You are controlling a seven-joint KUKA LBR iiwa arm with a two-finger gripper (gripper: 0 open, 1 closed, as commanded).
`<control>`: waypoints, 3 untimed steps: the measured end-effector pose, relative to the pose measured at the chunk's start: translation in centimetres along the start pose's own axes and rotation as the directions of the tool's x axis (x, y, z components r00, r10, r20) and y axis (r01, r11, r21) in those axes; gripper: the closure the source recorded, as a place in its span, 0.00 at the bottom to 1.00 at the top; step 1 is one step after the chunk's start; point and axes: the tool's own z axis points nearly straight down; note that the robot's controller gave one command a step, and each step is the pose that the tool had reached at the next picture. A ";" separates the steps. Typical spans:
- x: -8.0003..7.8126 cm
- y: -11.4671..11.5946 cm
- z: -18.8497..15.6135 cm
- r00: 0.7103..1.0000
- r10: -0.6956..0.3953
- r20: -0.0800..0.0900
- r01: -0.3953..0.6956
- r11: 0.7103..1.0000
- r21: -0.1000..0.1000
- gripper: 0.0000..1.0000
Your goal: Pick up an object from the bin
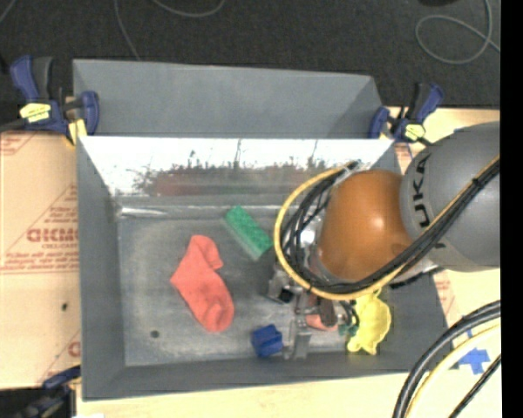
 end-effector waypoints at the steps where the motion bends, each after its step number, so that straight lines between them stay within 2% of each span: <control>1: -0.2 0.0 -0.4 1.000 0.000 0.008 0.000 1.000 0.000 0.00; 2: -1.0 2.0 2.4 0.995 -0.103 0.010 0.103 0.995 0.003 0.00; 3: -1.8 2.0 5.6 0.946 -0.326 0.007 0.326 0.946 0.002 1.00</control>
Offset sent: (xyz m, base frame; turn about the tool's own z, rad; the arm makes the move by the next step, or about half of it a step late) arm 0.0116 0.0421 -0.0538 -0.2071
